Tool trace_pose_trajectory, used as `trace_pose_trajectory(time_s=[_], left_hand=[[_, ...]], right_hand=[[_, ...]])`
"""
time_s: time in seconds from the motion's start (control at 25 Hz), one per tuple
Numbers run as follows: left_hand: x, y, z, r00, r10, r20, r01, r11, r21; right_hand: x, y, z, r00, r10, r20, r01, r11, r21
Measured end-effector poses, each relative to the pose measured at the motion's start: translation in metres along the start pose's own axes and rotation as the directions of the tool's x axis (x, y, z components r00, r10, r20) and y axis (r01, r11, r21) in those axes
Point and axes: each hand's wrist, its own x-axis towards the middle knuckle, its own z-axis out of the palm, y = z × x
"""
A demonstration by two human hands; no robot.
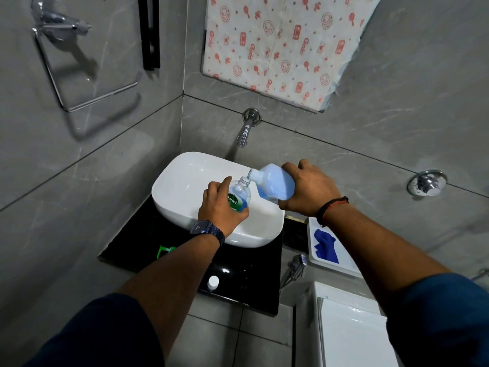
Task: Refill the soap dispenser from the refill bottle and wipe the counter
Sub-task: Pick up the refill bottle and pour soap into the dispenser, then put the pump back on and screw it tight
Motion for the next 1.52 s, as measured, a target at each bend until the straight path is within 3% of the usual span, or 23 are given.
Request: trace_pose_trajectory(time_s=[0.16,0.36,0.64,0.76,0.88,1.12,1.36,1.52], left_hand=[[0.002,0.001,-0.003,1.000,0.003,-0.029,-0.004,0.999,-0.052],[0.004,-0.007,-0.010,0.999,-0.019,-0.048,0.013,0.994,-0.105],[-0.014,-0.036,-0.024,0.995,-0.047,-0.090,0.042,0.997,-0.063],[-0.036,-0.058,-0.027,0.983,-0.099,-0.156,0.093,0.995,-0.044],[-0.058,-0.093,-0.031,0.967,-0.157,-0.199,0.153,0.988,-0.039],[-0.075,-0.173,-0.045,0.947,-0.258,-0.189,0.266,0.964,0.020],[-0.060,-0.230,-0.038,0.948,-0.254,-0.194,0.255,0.967,-0.023],[-0.061,-0.253,-0.024,0.931,-0.292,-0.219,0.283,0.956,-0.073]], right_hand=[[0.001,0.002,0.009,0.993,0.110,-0.043,-0.099,0.971,0.216],[-0.002,0.010,0.018,0.963,0.270,-0.006,-0.236,0.851,0.470],[-0.022,0.002,0.060,0.958,0.253,0.138,-0.265,0.586,0.766],[-0.037,-0.002,0.096,0.960,0.185,0.213,-0.280,0.535,0.797],[-0.054,-0.009,0.139,0.956,0.131,0.263,-0.291,0.560,0.776],[-0.077,-0.019,0.208,0.946,0.157,0.282,-0.322,0.531,0.784],[-0.092,-0.017,0.250,0.938,0.185,0.293,-0.346,0.503,0.792],[-0.097,-0.015,0.271,0.926,0.226,0.303,-0.368,0.362,0.857]])
